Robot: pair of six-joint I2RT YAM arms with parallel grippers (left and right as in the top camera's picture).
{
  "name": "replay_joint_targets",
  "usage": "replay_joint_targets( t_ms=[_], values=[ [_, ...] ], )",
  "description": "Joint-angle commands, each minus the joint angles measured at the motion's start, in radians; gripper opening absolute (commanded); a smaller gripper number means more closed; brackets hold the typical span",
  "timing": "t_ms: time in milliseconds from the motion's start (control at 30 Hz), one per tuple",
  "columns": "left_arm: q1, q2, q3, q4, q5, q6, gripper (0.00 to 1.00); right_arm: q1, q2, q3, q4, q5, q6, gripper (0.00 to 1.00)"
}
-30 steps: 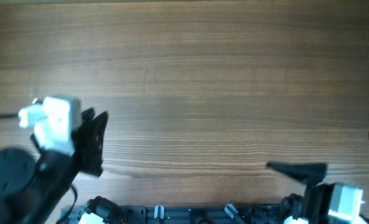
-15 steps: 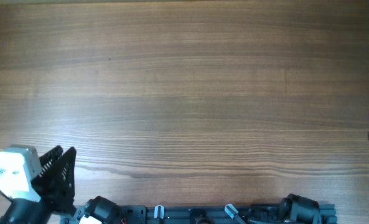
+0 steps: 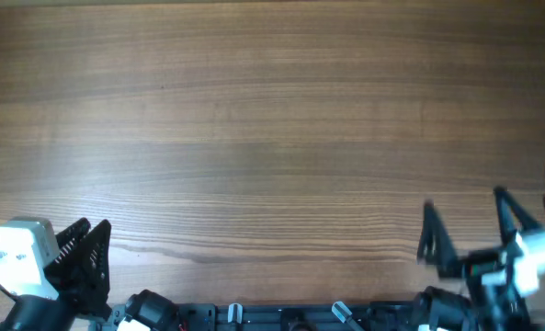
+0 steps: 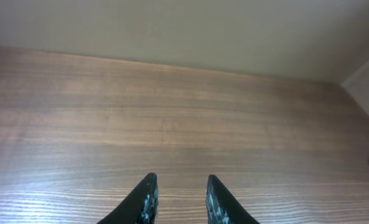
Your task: Untangle cables
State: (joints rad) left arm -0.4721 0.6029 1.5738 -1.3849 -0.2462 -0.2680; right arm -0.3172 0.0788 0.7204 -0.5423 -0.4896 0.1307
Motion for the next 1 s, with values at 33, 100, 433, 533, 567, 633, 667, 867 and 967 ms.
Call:
replay_joint_targets(
  t_ms=[33, 100, 433, 533, 567, 633, 667, 867, 967],
  values=[
    [-0.001, -0.003, 0.001, 0.003, -0.036, 0.002, 0.27, -0.003, 0.039, -0.230, 0.171, 0.138, 0.392, 1.00],
    [-0.001, -0.003, 0.001, 0.003, -0.036, 0.002, 0.27, -0.003, 0.039, -0.326, 0.311, 0.138, 0.475, 1.00],
    [-0.001, -0.003, 0.001, -0.011, -0.036, 0.002, 0.28, -0.003, 0.040, -0.537, 0.521, 0.025, 0.102, 1.00],
    [-0.001, -0.003, 0.001, -0.012, -0.036, 0.002, 0.28, -0.003, 0.040, -0.564, 0.535, 0.029, 0.100, 1.00],
    [-0.001, -0.003, 0.001, -0.012, -0.036, 0.002, 0.28, -0.003, 0.040, -0.576, 0.533, 0.029, 0.095, 1.00],
    [-0.001, -0.003, 0.001, -0.013, -0.035, 0.002, 0.28, -0.003, 0.040, -0.600, 0.526, 0.023, 0.093, 1.00],
    [-0.001, -0.003, 0.001, -0.015, -0.036, 0.002, 0.28, -0.003, 0.040, -0.613, 0.521, 0.015, 0.093, 1.00],
    [-0.001, -0.003, 0.001, -0.015, -0.036, 0.002, 0.28, -0.002, 0.040, -0.670, 0.514, -0.107, 0.026, 1.00],
    [-0.001, -0.003, 0.001, -0.015, -0.036, 0.002, 0.28, 0.009, 0.046, -0.681, 0.491, -0.170, -0.046, 1.00]
  ],
)
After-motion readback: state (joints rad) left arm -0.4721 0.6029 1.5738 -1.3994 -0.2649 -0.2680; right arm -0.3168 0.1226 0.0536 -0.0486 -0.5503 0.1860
